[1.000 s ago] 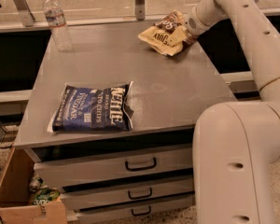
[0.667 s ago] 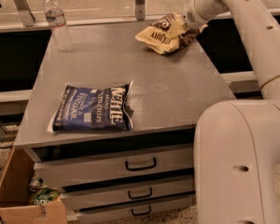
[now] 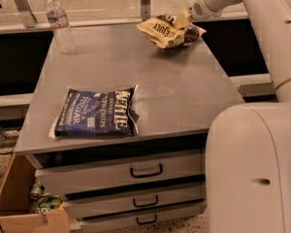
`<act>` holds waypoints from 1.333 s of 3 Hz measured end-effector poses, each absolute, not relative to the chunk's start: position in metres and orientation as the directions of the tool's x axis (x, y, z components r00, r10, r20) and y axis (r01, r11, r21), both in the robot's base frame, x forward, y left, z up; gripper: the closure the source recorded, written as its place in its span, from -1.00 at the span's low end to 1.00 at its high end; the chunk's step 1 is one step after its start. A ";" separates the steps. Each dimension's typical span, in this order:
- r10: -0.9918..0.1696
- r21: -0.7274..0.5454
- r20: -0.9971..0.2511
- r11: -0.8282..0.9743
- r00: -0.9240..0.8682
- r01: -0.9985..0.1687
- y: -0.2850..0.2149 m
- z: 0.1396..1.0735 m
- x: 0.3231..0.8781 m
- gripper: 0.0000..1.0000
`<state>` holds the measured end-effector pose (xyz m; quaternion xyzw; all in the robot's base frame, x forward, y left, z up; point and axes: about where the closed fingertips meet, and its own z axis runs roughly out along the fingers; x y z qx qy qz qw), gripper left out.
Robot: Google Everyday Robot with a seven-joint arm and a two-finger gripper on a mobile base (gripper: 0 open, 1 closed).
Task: Move brown chip bag near water bottle
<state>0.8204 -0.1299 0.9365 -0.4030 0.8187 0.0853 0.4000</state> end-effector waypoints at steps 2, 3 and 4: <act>-0.597 -0.220 -0.793 0.464 -0.120 -0.858 -0.047 0.940 0.826 1.00; -0.576 -0.280 -0.816 0.318 0.050 -0.906 0.006 0.946 0.823 1.00; -0.554 -0.314 -0.820 0.224 0.145 -0.923 0.038 0.945 0.817 1.00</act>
Offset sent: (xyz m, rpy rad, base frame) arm 0.0168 0.1425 0.0291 0.1421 -0.2246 0.5159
